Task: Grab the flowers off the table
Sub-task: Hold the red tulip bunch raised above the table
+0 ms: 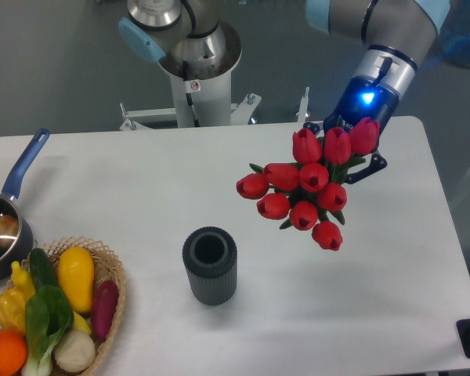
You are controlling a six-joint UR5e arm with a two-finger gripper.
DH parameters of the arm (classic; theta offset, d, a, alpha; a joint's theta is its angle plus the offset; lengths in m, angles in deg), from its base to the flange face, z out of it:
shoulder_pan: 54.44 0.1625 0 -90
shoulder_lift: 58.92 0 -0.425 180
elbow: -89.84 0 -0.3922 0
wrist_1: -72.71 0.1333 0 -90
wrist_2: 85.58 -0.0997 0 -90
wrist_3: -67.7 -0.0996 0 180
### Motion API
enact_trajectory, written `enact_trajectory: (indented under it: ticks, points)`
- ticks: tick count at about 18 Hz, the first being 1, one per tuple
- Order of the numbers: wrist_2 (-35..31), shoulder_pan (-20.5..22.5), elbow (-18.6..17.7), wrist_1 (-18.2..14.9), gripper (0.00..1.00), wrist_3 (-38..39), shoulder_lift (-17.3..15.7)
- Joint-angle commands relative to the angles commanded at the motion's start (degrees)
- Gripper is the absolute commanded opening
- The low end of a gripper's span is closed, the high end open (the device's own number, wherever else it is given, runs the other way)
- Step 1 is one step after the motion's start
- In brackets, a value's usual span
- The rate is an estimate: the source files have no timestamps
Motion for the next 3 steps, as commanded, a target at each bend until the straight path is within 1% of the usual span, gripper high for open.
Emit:
enact_trajectory:
  ticks: [3]
  points:
    - [0.0, 0.0, 0.0, 0.0, 0.22, 0.0, 0.0]
